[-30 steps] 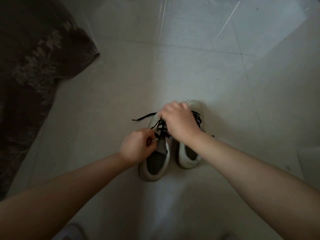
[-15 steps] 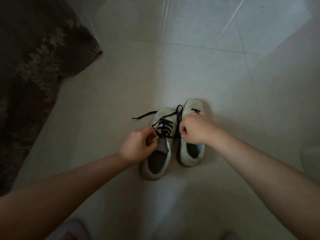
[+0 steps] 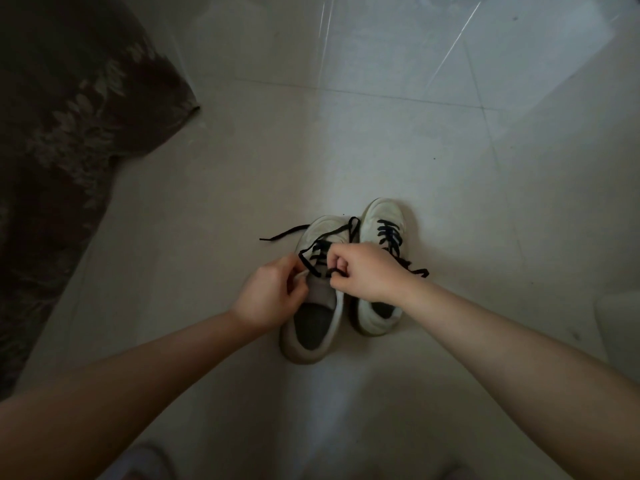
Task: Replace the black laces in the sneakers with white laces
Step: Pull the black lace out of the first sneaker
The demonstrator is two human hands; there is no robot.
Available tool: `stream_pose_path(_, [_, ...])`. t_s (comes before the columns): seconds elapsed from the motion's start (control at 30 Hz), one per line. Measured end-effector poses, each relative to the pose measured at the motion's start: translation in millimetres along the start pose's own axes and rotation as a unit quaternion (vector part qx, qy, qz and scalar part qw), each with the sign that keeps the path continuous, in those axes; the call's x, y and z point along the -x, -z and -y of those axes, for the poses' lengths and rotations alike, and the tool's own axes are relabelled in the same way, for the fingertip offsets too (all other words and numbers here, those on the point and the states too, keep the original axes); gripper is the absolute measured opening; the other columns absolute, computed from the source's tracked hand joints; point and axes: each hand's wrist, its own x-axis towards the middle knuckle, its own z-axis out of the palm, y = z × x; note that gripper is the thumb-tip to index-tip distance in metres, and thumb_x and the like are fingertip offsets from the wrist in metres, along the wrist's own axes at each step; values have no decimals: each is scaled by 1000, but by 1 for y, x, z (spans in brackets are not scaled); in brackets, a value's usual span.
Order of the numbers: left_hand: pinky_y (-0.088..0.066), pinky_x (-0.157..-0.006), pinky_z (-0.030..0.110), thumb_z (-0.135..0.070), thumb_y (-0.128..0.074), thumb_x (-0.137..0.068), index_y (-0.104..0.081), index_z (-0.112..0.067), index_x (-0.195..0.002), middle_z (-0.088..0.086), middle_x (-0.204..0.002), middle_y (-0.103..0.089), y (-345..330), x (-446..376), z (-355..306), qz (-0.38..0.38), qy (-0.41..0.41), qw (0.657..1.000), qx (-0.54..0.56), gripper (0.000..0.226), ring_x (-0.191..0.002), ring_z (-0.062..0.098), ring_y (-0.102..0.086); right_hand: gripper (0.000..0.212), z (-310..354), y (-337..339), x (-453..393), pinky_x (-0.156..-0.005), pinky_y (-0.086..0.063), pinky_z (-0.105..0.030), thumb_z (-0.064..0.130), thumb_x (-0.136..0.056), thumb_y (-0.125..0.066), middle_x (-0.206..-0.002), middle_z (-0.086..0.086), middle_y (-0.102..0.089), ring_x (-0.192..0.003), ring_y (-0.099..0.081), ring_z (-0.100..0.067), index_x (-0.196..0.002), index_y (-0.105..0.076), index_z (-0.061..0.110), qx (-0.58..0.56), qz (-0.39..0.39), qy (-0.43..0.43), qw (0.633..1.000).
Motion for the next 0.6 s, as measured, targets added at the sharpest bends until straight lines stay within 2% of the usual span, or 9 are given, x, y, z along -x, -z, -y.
stream_pose_path(0.07, [-42, -57, 30, -29, -49, -78, -56, -15, -85, -7, -66, -48, 0, -1, 1, 0, -1, 1000, 3, 17, -63, 23, -55, 8, -4, -1, 3, -62, -45, -31, 21, -84, -57, -61, 9, -51, -60, -49, -12, -86, -51, 26, -30, -22, -9, 999])
stream_pose_path(0.17, [-45, -56, 32, -30, -51, -78, -54, -17, -86, -9, -60, -47, -1, -1, 5, 0, -5, 1000, 16, 15, -58, 18, -51, 11, -16, 7, 9, -57, -37, -29, 18, -86, -54, -51, 7, -45, -50, -42, -10, -86, -57, 29, -70, -37, -30, 996])
stream_pose_path(0.3, [-48, -56, 35, -28, -50, -79, -43, -25, -102, -9, -62, -48, -3, 0, 3, 8, -16, 999, 27, 24, -60, 22, -54, 14, -19, 17, 15, -58, -39, -29, 20, -88, -55, -54, 9, -50, -53, -46, -7, -95, -67, 23, -49, -22, -34, 998])
stream_pose_path(0.4, [-49, -57, 35, -34, -44, -80, -43, -32, -121, -7, -70, -55, -5, 0, 0, 12, -33, 999, -23, 41, -64, 24, -58, 19, -16, 16, 15, -71, -50, -32, 24, -89, -53, -81, 4, -68, -78, -62, -17, -100, -69, 24, 6, -41, -48, 998])
stream_pose_path(0.47, [-51, -62, 38, -38, -43, -81, -52, -26, -122, -1, -85, -60, -6, -1, -2, 8, -38, 998, -54, 44, -75, 27, -61, 25, -13, 13, 13, -83, -48, -34, 24, -89, -51, -97, 1, -67, -97, -58, -22, -108, -68, 23, 38, -94, -59, 993])
stream_pose_path(0.53, [-51, -67, 38, -38, -52, -84, -51, -23, -124, 2, -102, -61, -8, -4, -5, 24, -26, 994, -104, 43, -89, 28, -61, 35, -5, 11, 12, -96, -39, -36, 24, -86, -54, -112, -3, -59, -112, -47, -25, -120, -62, 20, 49, -143, -50, 987])
stream_pose_path(0.6, [-49, -68, 37, -37, -59, -84, -49, -21, -123, 3, -110, -60, -8, -8, -8, 42, -10, 989, -139, 44, -97, 28, -60, 36, 5, 7, 11, -99, -32, -38, 26, -80, -60, -117, -4, -54, -117, -43, -26, -116, -64, 18, 63, -157, 16, 985])
